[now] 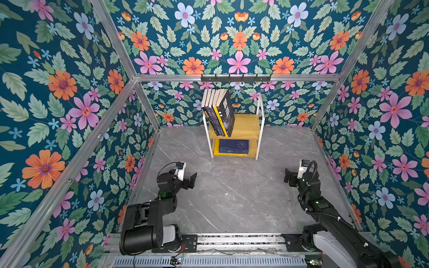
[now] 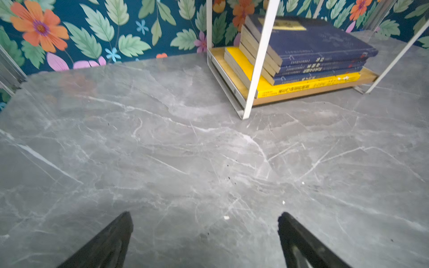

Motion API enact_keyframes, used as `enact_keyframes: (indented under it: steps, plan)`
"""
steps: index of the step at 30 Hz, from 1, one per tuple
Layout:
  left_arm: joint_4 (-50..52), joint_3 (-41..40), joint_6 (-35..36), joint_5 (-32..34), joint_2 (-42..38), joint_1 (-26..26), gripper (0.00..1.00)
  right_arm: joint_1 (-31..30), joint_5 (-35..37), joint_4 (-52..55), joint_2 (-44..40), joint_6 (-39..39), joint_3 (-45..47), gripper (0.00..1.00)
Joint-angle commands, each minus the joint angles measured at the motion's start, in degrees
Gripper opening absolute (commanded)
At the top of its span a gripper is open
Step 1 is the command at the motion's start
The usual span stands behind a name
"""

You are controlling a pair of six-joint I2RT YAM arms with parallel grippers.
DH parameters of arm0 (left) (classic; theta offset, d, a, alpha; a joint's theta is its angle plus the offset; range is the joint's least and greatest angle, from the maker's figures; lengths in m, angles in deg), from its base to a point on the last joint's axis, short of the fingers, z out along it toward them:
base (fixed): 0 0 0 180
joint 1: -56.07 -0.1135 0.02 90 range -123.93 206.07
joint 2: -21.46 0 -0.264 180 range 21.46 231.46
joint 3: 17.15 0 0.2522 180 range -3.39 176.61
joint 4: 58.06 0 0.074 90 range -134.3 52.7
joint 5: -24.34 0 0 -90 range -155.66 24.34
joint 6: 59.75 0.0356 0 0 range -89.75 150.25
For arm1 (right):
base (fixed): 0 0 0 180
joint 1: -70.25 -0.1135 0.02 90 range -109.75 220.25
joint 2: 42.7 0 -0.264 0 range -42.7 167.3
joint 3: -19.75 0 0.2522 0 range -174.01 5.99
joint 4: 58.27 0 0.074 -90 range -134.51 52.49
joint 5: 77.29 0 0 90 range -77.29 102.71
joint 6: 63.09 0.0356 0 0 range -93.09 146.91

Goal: Stacking books/files
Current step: Reset both arms

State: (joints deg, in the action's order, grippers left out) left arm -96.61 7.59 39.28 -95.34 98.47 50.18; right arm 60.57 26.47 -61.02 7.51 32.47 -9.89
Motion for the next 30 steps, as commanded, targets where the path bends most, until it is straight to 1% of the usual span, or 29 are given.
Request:
enact_keyframes:
  steps: [1, 6, 13, 14, 15, 16, 17, 18, 20, 21, 22, 24, 25, 26, 27, 29, 30]
  plan:
    - [-13.5, -0.2, -3.1, 4.0, 1.4, 0.3, 1.00, 0.0, 1.8, -11.6, 3.5, -1.3, 0.9, 0.99]
    - [-12.3, 2.0, -6.9, 11.4, 3.4, 0.6, 1.00, 1.0, 0.7, -23.5, 11.6, -2.4, 2.9, 0.99]
    - [-4.2, 8.8, -9.2, 16.4, 7.2, 0.5, 1.00, 2.1, 0.4, -29.2, 20.9, -5.7, 0.8, 0.99]
    - [-5.8, 8.7, -10.2, 17.2, 8.3, 0.5, 1.00, 2.3, 0.2, -29.4, 21.6, -6.4, 0.4, 0.99]
    - [-9.8, 7.7, -10.8, 17.4, 10.2, 0.5, 1.00, 2.6, 0.1, -30.4, 22.5, -6.8, 0.2, 0.99]
    - [-14.8, 6.4, -10.5, 16.9, 11.9, 0.8, 1.00, 3.0, -0.2, -31.5, 23.2, -6.9, 0.1, 0.99]
    - [-17.0, 5.6, -9.5, 18.1, 12.8, 2.0, 1.00, 4.3, -1.5, -32.8, 24.2, -6.6, 0.1, 0.99]
    - [-15.2, 5.5, -7.9, 19.1, 12.9, 3.3, 1.00, 5.9, -3.5, -32.1, 25.1, -5.3, -0.5, 0.99]
    - [-23.7, 3.5, -7.5, 20.1, 15.8, 4.3, 1.00, 8.6, -6.0, -32.7, 27.3, -2.8, -0.6, 0.99]
    - [-20.2, 3.8, -7.3, 21.0, 14.7, 4.5, 1.00, 9.8, -7.1, -34.9, 29.0, -1.9, -0.4, 0.99]
    - [-19.0, 4.1, -7.2, 21.4, 14.2, 4.7, 1.00, 10.7, -8.1, -36.2, 30.2, -0.9, -0.2, 0.99]
    - [-20.4, 4.5, -7.8, 21.9, 15.2, 4.7, 1.00, 12.5, -10.7, -38.6, 33.2, 0.2, -0.4, 0.99]
    - [-18.9, 5.1, -8.0, 22.7, 15.1, 4.7, 1.00, 12.6, -10.8, -38.8, 33.0, 0.2, -0.4, 0.99]
    - [-17.9, 5.2, -8.2, 23.5, 14.9, 4.7, 1.00, 12.6, -10.9, -36.0, 32.2, 0.5, -0.8, 0.99]
    - [-18.1, 5.2, -8.3, 23.6, 14.9, 4.7, 1.00, 12.6, -10.9, -35.7, 32.1, 0.4, -0.9, 0.99]
    - [-18.6, 5.2, -8.4, 23.7, 15.0, 4.8, 1.00, 12.7, -10.7, -38.6, 33.1, 0.1, -0.4, 0.99]
    - [-18.5, 5.1, -8.4, 23.7, 14.9, 4.7, 1.00, 12.6, -10.7, -37.0, 32.5, 0.3, -0.6, 0.99]
